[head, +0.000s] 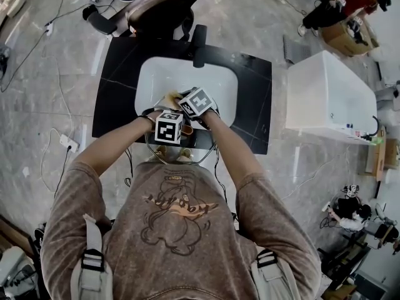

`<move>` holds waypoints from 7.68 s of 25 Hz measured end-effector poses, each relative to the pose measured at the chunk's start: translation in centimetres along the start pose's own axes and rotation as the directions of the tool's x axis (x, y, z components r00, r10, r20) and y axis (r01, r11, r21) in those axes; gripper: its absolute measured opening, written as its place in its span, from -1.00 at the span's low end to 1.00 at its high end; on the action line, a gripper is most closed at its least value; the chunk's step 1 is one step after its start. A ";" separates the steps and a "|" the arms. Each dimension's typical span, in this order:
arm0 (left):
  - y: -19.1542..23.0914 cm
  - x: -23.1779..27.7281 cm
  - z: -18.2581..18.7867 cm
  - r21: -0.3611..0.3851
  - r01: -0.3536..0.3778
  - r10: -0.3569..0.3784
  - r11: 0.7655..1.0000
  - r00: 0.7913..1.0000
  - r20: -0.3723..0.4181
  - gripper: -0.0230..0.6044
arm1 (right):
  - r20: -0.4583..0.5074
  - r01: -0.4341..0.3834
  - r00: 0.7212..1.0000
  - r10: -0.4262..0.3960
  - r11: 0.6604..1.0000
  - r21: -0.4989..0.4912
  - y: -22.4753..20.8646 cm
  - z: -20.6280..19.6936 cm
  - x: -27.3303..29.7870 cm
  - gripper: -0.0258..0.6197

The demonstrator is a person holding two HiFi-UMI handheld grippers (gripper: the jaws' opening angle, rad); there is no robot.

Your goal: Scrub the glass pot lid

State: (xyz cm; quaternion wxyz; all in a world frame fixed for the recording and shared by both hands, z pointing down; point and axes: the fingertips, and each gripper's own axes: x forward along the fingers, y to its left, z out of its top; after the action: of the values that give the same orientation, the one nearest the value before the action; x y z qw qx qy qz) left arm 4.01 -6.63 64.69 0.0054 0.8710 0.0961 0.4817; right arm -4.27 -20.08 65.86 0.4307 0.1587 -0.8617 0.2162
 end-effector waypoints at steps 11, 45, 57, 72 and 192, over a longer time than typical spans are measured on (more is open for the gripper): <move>0.0 0.0 0.0 0.002 -0.008 0.008 1.000 1.000 0.008 -0.35 | -0.010 0.028 1.000 -0.027 0.997 0.069 -2.4 -1.7 -1.3 -0.77; 0.1 -0.1 -0.1 -0.024 -0.019 0.019 1.000 1.000 0.023 -0.33 | 0.021 0.176 0.981 -0.192 0.934 0.311 -6.2 -12.7 -8.6 -0.77; 0.0 0.0 -0.1 -0.032 -0.031 0.031 0.999 0.999 0.007 -0.33 | 0.055 0.194 0.973 -0.225 0.920 0.341 -4.1 -15.1 -10.2 -0.77; 0.1 0.1 -0.1 -0.072 -0.004 0.005 0.997 1.000 0.011 -0.32 | 0.040 0.196 0.976 -0.212 0.948 0.250 -0.3 -17.7 -11.2 -0.77; -0.4 0.3 0.2 -0.087 0.035 -0.043 0.996 0.994 -0.098 -0.32 | 0.096 0.018 0.994 -0.046 0.961 0.278 14.6 -11.6 -5.3 -0.77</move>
State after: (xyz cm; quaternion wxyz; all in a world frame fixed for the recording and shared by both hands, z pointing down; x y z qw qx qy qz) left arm 4.24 -6.13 64.82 0.0471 0.8428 0.0926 0.5280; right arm -0.14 -1.17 64.33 0.3636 0.2420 -0.8411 0.3190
